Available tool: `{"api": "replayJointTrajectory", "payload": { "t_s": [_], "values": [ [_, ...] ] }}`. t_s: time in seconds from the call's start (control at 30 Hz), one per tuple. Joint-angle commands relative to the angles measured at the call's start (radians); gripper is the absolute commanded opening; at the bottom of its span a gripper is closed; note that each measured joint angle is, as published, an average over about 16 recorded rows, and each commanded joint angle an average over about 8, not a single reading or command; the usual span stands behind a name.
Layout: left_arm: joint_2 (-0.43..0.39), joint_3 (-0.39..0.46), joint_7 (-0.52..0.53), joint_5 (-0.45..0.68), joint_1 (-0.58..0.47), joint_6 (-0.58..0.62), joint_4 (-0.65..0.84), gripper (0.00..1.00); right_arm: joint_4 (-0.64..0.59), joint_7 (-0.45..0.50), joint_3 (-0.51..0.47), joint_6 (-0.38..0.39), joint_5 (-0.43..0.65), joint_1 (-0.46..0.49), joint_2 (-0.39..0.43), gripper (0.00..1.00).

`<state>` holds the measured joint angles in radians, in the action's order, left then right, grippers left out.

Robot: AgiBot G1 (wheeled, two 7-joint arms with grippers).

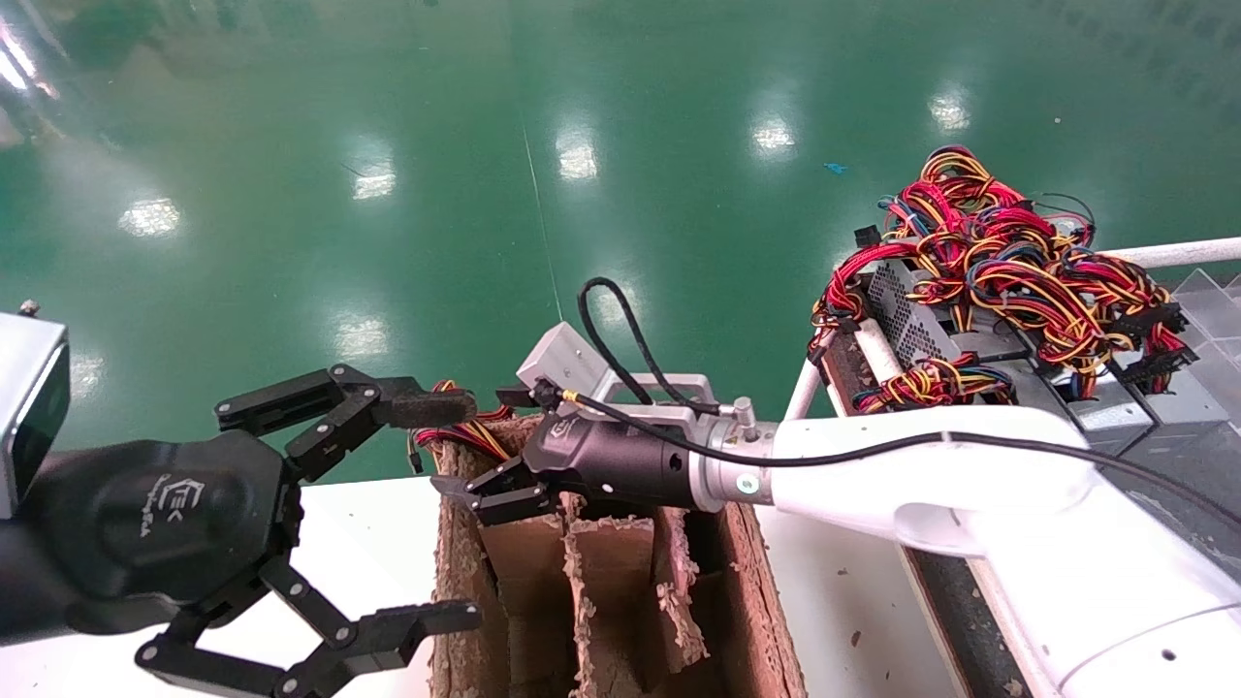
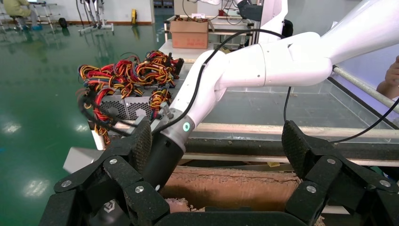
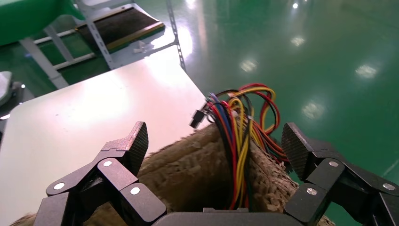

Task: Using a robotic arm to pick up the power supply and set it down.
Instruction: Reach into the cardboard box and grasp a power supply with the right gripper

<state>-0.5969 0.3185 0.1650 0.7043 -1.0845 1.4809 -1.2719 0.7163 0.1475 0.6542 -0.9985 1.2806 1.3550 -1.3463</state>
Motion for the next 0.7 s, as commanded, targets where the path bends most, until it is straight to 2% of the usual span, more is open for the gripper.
{"api": "replayJointTrajectory", "payload": {
  "t_s": [0.03,0.07,0.1,0.33,0.37,0.7],
  "values": [
    [0.0,0.0,0.0,0.0,0.0,0.0,0.0,1.0,-0.014,-0.003,0.007,0.024,-0.003,0.0,-0.011,1.0],
    [0.0,0.0,0.0,0.0,0.0,0.0,0.0,1.0,-0.016,-0.003,0.016,0.034,-0.011,0.001,-0.013,0.98],
    [0.0,0.0,0.0,0.0,0.0,0.0,0.0,1.0,-0.018,-0.004,0.026,0.044,-0.021,0.002,-0.015,0.89],
    [0.0,0.0,0.0,0.0,0.0,0.0,0.0,1.0,-0.02,-0.011,0.116,0.104,-0.114,0.012,-0.021,0.04],
    [0.0,0.0,0.0,0.0,0.0,0.0,0.0,1.0,-0.02,-0.012,0.131,0.112,-0.128,0.014,-0.021,0.0],
    [0.0,0.001,0.0,0.0,0.0,0.0,0.0,1.0,-0.047,-0.028,0.263,0.185,-0.253,0.041,-0.021,0.0]
  ]
}}
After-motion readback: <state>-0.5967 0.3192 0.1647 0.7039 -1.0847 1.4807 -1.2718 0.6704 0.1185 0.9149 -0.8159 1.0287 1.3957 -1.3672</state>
